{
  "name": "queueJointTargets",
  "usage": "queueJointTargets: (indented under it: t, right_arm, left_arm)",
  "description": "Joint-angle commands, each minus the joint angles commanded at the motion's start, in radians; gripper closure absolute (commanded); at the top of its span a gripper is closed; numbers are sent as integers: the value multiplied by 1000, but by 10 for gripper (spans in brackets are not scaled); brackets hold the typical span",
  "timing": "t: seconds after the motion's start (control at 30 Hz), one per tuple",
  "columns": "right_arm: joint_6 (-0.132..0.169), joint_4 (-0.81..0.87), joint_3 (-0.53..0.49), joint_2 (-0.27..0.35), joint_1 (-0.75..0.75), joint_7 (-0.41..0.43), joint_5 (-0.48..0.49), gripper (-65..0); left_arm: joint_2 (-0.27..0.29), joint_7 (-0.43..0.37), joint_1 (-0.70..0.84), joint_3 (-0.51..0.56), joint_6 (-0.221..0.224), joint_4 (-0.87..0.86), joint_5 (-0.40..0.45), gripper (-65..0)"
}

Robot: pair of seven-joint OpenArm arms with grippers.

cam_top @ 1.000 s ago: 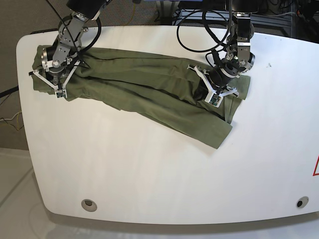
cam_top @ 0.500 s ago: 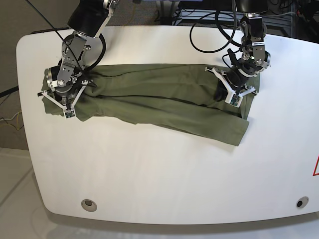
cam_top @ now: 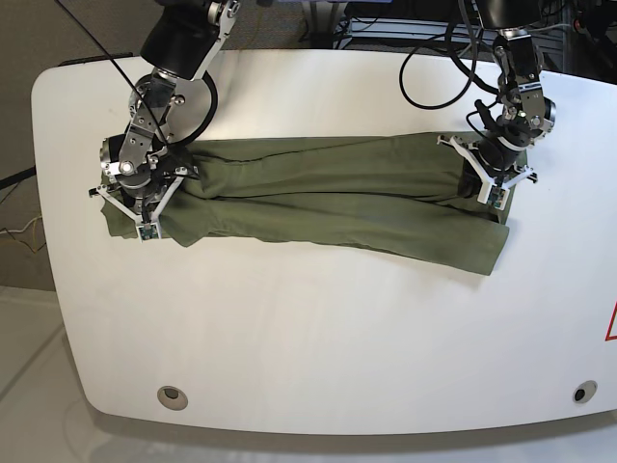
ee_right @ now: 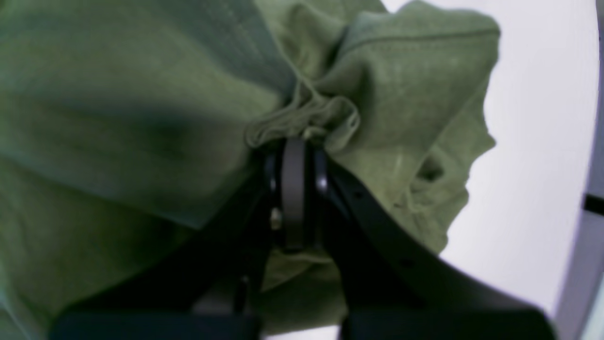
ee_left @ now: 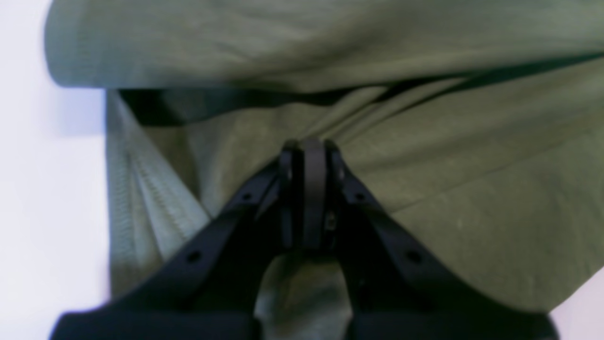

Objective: Fold the T-shirt properly
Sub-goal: 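Pull the strip straight between both grippers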

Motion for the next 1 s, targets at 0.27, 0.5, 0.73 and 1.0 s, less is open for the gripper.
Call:
queueJointTargets:
  t: [0.27,0.5,0.73,1.0]
  right_arm:
    - [0,-3,-35,-21,-20,2,0,0]
    - [0,3,-52,-21,-34,2,2,0]
    - [0,18,-52,-21,-34,15,5,0]
    - [0,35,-52,-21,-38,91,5,0]
  left_arm:
    - [0,0,-60,-38,-29,-83,2,-5]
    - [2,0,-72,-37,-29,-97,2,-5]
    - [5,3,-72,-37,-29,-94,3,-5]
    - [8,8,-61,-35,-29,14,5,-6]
